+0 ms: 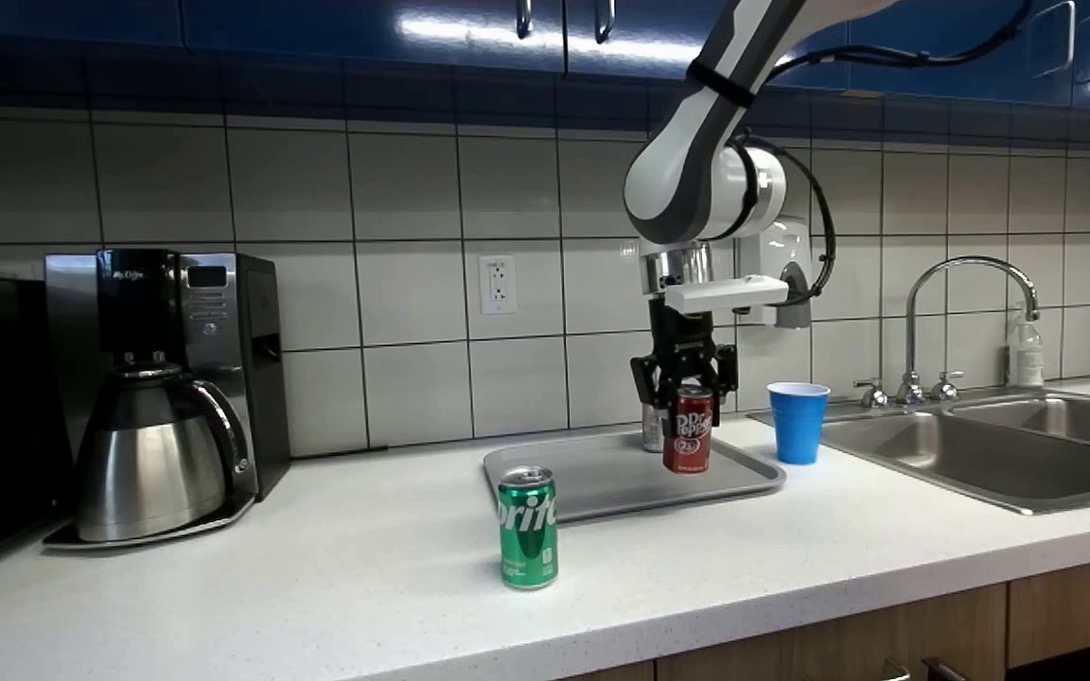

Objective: Put the cans on the tray

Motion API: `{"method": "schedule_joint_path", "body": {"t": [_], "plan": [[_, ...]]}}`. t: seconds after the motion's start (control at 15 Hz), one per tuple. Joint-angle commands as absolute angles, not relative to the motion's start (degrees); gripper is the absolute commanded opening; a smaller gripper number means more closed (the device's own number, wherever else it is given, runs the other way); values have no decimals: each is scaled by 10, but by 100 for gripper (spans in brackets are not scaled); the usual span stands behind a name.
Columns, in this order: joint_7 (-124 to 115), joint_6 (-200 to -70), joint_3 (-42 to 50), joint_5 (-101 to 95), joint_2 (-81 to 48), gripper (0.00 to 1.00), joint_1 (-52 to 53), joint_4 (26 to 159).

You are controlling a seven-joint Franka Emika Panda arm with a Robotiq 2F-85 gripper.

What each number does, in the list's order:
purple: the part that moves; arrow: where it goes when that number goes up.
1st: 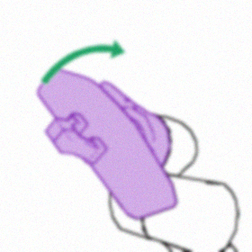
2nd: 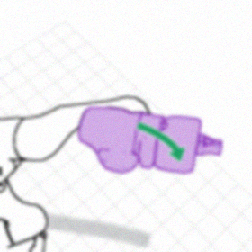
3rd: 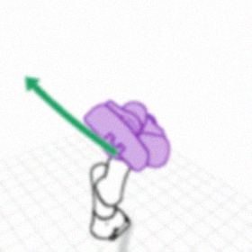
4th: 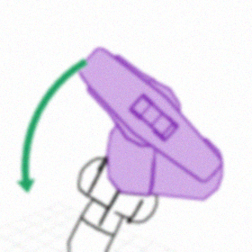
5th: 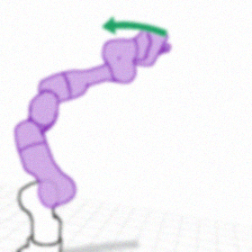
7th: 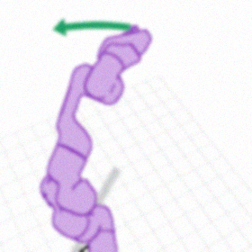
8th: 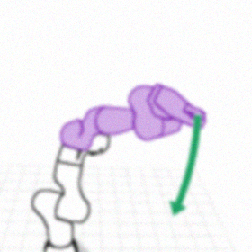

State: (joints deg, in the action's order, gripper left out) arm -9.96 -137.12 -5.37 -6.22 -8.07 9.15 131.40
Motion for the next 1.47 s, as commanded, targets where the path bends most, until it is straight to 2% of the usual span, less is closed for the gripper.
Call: {"method": "schedule_joint_path", "body": {"t": [0.0,1.07,1.13,1.2,1.33,1.4], "plan": [[-120,-1360,-48,-72,-117,39,87,1267],[-122,-1344,-5,-72,-227,39,90,1149],[-124,-1340,-4,-73,-229,89,91,1147],[-124,-1338,-4,-74,-230,91,92,1145],[-125,-1339,-4,-73,-230,100,92,1143],[-127,-1339,-4,-73,-229,100,92,1143]]}}
